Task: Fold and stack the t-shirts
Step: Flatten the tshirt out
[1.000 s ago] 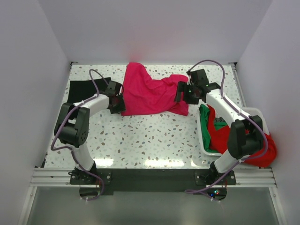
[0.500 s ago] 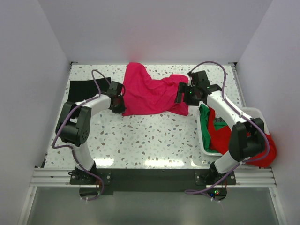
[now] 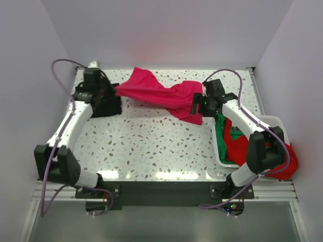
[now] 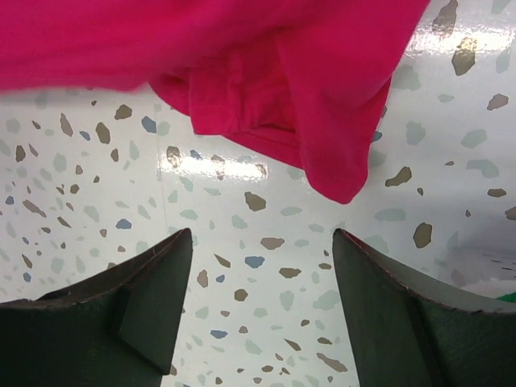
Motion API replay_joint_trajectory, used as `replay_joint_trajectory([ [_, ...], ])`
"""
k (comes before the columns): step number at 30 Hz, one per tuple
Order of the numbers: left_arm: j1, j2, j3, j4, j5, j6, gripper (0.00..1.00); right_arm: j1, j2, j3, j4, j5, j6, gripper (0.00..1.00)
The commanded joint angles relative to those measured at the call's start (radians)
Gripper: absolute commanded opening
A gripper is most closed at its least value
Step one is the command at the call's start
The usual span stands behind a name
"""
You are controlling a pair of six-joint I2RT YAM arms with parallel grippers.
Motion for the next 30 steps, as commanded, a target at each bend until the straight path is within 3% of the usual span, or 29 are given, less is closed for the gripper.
replay_joint_trajectory([
  [1,0.105,-0.164,0.022,-0.002,-0.037,0.003,0.0,0.012,-0.026,-0.011,-0.006,0.036,-0.017,0.73],
  [15,0.155,-0.209,-0.08,-0.053,-0.006,0.042,0.0,0.052,0.147,0.003,0.046,0.004,-0.017,0.71],
  [23,0.185,-0.246,-0.103,-0.071,-0.017,0.059,0.0,0.049,0.189,0.014,0.074,0.044,0.035,0.56],
  [30,0.195,-0.252,-0.1,-0.084,-0.017,0.076,0.0,0.042,0.276,0.049,0.112,0.012,0.044,0.5],
])
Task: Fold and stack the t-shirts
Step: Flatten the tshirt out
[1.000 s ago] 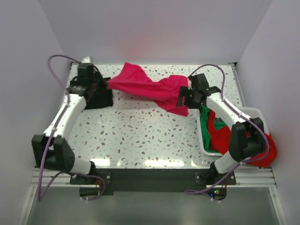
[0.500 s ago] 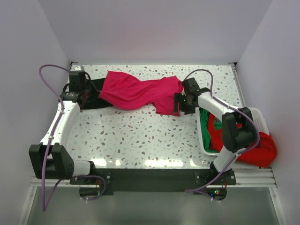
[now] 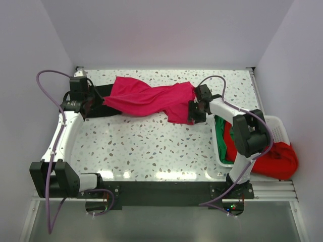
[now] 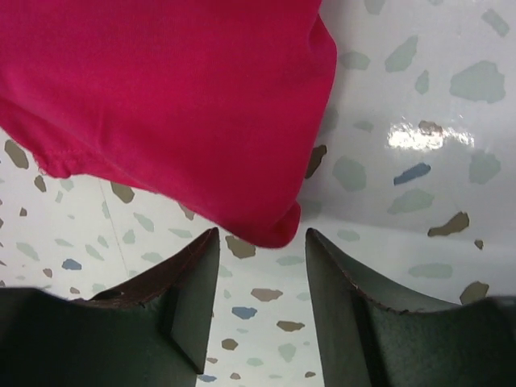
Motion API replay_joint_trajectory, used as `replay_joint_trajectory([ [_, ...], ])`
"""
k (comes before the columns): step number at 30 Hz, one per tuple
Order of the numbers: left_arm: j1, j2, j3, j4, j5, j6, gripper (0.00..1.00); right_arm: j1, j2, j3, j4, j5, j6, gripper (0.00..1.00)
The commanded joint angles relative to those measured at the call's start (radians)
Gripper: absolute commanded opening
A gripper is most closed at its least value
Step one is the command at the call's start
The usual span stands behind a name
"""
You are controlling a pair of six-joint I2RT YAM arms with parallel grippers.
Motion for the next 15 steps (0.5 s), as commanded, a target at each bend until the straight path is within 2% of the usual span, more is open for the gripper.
replay_joint_trajectory([
  [1,0.013,-0.026,0.003,-0.002,-0.004,0.036,0.0,-0.005,0.079,0.047,0.053,-0.029,0.019,0.49],
  [3,0.013,-0.028,0.012,-0.005,-0.005,0.04,0.0,-0.006,0.111,0.083,0.041,-0.04,0.016,0.47],
  [4,0.015,-0.028,0.015,-0.01,-0.004,0.042,0.0,-0.008,0.124,0.094,0.021,-0.057,0.016,0.4],
  [6,0.019,-0.029,0.027,-0.017,-0.004,0.051,0.0,-0.01,0.128,0.116,0.009,-0.09,0.01,0.25],
  [7,0.021,-0.029,0.032,-0.022,-0.029,0.056,0.0,-0.01,0.119,0.12,-0.006,-0.109,0.01,0.09],
  [8,0.024,-0.029,0.036,-0.03,-0.034,0.06,0.0,-0.011,0.077,0.125,-0.016,-0.115,0.01,0.01],
  [15,0.076,-0.019,0.098,-0.082,-0.12,0.145,0.0,-0.011,-0.117,0.193,-0.285,-0.177,0.014,0.0],
])
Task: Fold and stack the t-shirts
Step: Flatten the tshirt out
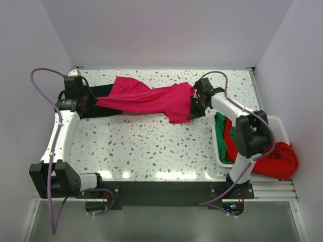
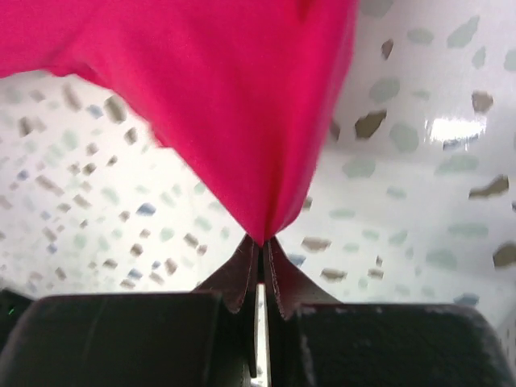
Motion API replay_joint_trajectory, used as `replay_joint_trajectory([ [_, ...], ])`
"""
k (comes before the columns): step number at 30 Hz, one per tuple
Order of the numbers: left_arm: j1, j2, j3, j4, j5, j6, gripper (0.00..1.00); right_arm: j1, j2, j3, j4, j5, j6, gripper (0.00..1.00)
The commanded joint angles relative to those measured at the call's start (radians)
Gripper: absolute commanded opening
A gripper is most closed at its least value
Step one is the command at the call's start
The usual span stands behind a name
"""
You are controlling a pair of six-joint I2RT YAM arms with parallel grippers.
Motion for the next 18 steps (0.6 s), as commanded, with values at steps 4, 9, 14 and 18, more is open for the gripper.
replay_joint_trajectory([
  [4,0.072,-0.013,0.073,-0.03,-0.07,0.103,0.0,-0.021,-0.232,0.004,-0.224,-0.01,0.011,0.21],
  [9,0.081,0.001,0.053,-0.016,-0.02,0.109,0.0,-0.052,-0.216,-0.102,-0.145,-0.022,0.014,0.48],
  [14,0.081,0.006,0.032,0.004,0.031,0.09,0.0,-0.049,-0.119,-0.102,-0.061,-0.115,0.008,0.48],
  [18,0.081,-0.003,0.022,0.004,0.034,0.093,0.0,-0.018,-0.071,-0.096,-0.031,-0.156,-0.009,0.48],
])
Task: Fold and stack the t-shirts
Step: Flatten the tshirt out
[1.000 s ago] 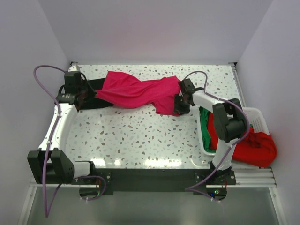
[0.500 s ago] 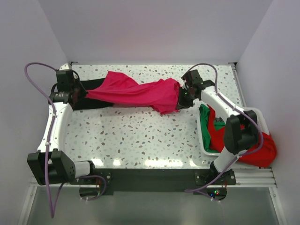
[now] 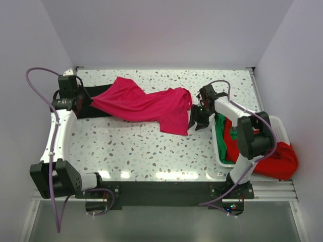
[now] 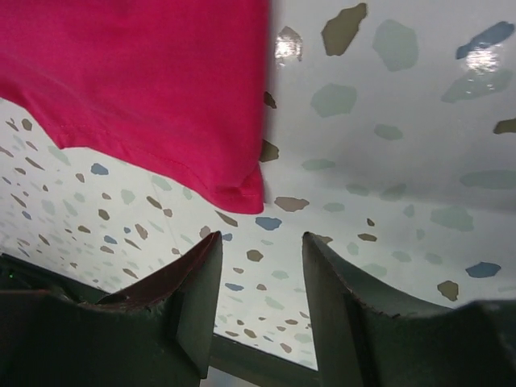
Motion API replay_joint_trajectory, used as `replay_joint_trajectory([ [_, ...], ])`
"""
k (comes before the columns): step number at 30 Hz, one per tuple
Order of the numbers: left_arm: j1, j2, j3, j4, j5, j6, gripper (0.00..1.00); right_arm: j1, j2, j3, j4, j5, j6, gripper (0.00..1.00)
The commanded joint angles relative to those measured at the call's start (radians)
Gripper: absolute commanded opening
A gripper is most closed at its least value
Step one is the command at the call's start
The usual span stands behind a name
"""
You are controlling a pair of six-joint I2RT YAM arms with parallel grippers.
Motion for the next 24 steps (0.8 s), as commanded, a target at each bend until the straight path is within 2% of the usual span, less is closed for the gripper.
replay_joint_trajectory([
  [1,0.008,-0.016,-0.012,0.034,0.019,0.016,0.0,0.037,0.005,0.013,0.066,-0.076,-0.016,0.48],
  [8,0.008,-0.029,-0.036,0.025,0.02,0.017,0.0,0.066,0.062,-0.013,0.115,-0.05,-0.022,0.47],
  [24,0.007,-0.037,-0.046,0.015,0.02,0.028,0.0,0.093,0.138,-0.008,0.11,-0.028,-0.044,0.42],
])
